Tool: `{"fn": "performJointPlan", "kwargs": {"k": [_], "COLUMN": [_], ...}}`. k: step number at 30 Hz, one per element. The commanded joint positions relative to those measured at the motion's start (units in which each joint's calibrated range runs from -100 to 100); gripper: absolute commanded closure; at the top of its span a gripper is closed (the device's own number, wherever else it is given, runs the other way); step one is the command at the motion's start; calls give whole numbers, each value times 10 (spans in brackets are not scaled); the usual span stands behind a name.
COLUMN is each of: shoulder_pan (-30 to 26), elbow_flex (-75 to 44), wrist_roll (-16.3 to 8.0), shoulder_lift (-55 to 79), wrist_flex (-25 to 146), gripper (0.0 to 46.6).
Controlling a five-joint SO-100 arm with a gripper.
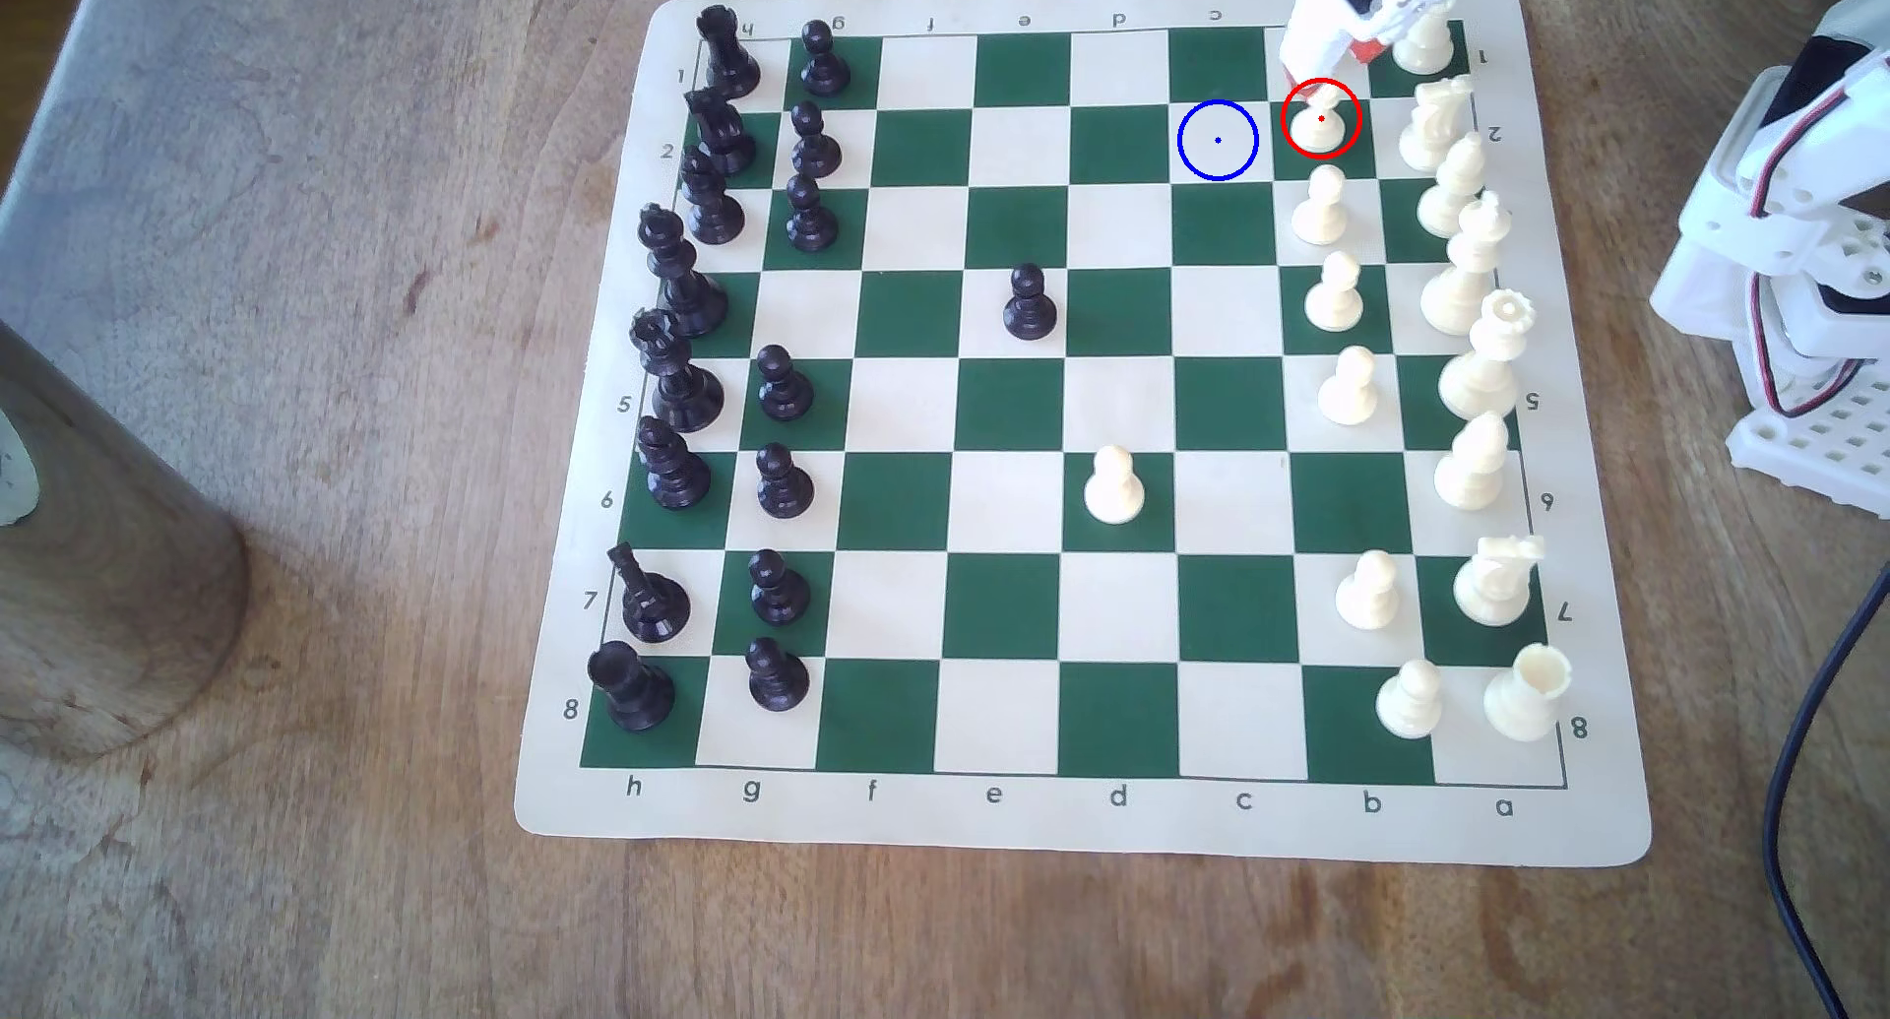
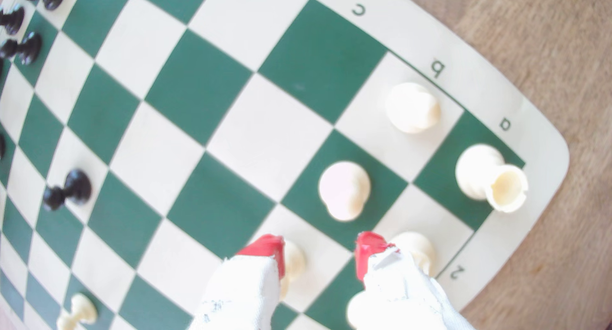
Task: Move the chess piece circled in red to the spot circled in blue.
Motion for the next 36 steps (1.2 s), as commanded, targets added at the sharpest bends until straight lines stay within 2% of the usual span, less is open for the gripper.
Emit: {"fn": "performJointPlan", "kwargs": {"k": [1, 17, 29, 36], "shoulder_pan": [7, 20, 19, 16], "elbow_flex": [-43, -36, -37, -37], "wrist_roll": [8, 28, 30, 30], "shoulder_lift": [11, 76, 114, 119], "wrist_flex": [-13, -49, -84, -93], "gripper": [346, 340, 339, 358]}}
